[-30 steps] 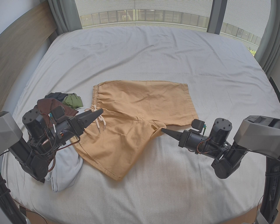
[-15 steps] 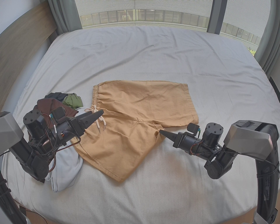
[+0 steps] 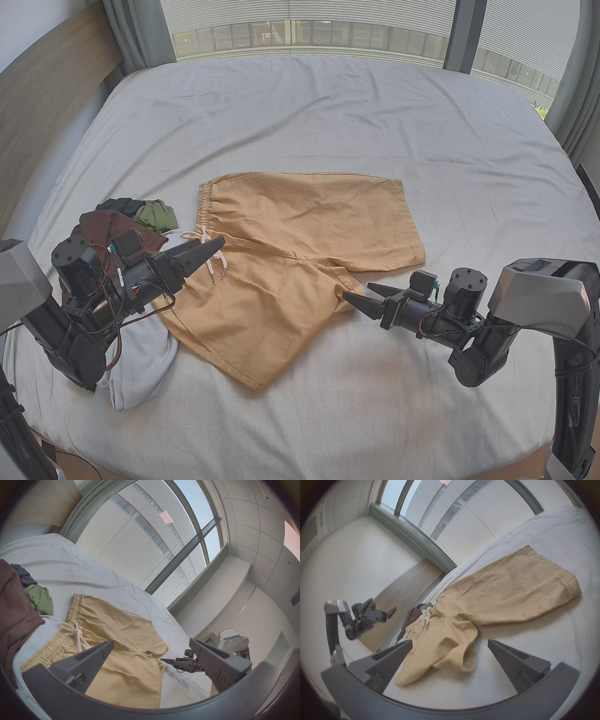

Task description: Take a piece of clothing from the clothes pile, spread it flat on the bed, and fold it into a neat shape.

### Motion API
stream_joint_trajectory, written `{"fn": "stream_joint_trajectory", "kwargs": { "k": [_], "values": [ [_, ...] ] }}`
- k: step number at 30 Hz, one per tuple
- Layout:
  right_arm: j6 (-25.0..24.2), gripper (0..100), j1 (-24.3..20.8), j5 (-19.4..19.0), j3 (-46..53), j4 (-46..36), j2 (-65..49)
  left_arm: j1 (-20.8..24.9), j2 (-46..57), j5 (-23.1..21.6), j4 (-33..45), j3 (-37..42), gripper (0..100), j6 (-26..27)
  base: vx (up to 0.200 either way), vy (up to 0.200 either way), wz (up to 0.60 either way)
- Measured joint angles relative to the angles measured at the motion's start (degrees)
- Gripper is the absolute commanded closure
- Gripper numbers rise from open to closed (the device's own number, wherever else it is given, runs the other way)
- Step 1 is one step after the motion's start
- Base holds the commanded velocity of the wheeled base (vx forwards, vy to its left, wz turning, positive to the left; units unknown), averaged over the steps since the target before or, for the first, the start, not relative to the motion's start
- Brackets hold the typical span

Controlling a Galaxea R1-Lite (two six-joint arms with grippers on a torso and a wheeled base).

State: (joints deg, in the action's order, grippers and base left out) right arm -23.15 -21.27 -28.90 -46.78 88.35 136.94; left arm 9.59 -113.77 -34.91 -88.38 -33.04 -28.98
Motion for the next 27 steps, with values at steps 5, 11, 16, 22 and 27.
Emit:
{"fn": "stream_joint_trajectory", "kwargs": {
  "k": [5, 11, 16, 22, 27],
  "values": [
    [5.94, 0, 0.63, -1.56, 0.61, -0.02, 1.71, 0.24, -0.04, -0.01, 0.00, 0.13, 0, 0.00, 0.000, 0.000, 0.00],
    [12.92, 0, 1.73, -6.70, 0.78, 0.15, 3.34, 0.46, -0.04, -0.04, -0.02, 0.24, 0, -0.04, 0.000, 0.000, 0.00],
    [17.38, 0, 2.39, -8.24, -0.02, 0.26, 4.85, 0.54, -0.04, -0.04, -0.02, 0.32, 0, -0.06, 0.000, 0.000, 0.00],
    [18.47, 0, 2.56, -8.42, -3.19, 0.45, 6.92, 0.60, -0.04, -0.06, 0.00, 0.46, 0, -0.09, 0.000, 0.000, 0.00],
    [19.49, 0, 2.40, -8.40, -4.30, 0.48, 7.63, 0.95, -0.04, -0.09, 0.00, 0.84, 0, -0.09, 0.000, 0.000, 0.00]
  ]
}}
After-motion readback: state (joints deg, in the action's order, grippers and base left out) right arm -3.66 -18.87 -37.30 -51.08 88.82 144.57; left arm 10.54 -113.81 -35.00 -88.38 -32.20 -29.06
